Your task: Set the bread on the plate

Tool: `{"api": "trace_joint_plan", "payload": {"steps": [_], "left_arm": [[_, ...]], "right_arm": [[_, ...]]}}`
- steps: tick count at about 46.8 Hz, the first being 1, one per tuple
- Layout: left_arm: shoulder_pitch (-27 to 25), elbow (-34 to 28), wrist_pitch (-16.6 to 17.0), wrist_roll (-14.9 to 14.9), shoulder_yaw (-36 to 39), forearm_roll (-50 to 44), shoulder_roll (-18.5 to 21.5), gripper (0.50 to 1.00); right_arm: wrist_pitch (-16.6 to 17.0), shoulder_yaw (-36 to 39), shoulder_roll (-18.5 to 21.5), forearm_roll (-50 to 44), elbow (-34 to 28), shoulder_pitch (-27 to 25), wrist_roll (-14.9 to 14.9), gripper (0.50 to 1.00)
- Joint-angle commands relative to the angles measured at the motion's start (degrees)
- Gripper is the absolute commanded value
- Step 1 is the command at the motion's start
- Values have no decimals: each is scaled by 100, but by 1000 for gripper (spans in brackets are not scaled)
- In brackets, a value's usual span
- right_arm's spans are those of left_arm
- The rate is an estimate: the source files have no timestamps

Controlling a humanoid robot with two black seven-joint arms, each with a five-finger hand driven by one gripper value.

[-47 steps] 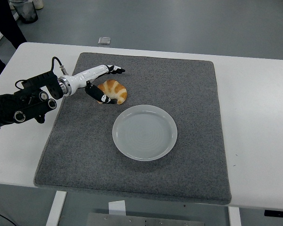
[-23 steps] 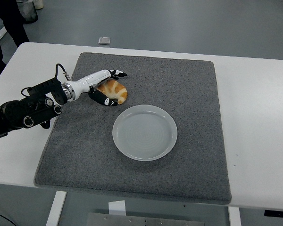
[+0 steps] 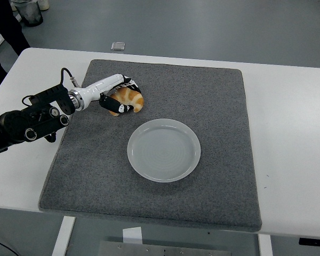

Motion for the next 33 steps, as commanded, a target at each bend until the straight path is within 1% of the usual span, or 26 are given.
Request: {"api": "trace_joint_plan", "payload": {"steps": [1,8,14,17,20,23,30,33], "left_arm": [[-8,1,-1,0,10,5,6,500],[-8,1,43,0,-8,-21,24,500],[-42,-51,245,-43,-26,-48,94,500],[-113,-78,333,-79,-17,-48,270,500],[-201,-95,351,-87,-25,-48,428,500],[-350,-95,342,-88,-17,-56,673,500],[-842,-95,280,-88,18,-39,1201,500],[-1105,-95,202,-88,45,-48,1386,500]], "right_arm": [[0,1,0,0,0,0,0,952],[0,1,0,0,0,0,0,952],[0,1,0,0,0,0,0,952],[0,-8,0,9,0,0,0,952],[0,-8,0,0,0,0,0,952],[0,-8,0,0,0,0,0,952],[0,-8,0,0,0,0,0,952],[9,-8,0,0,0,0,0,952]]}}
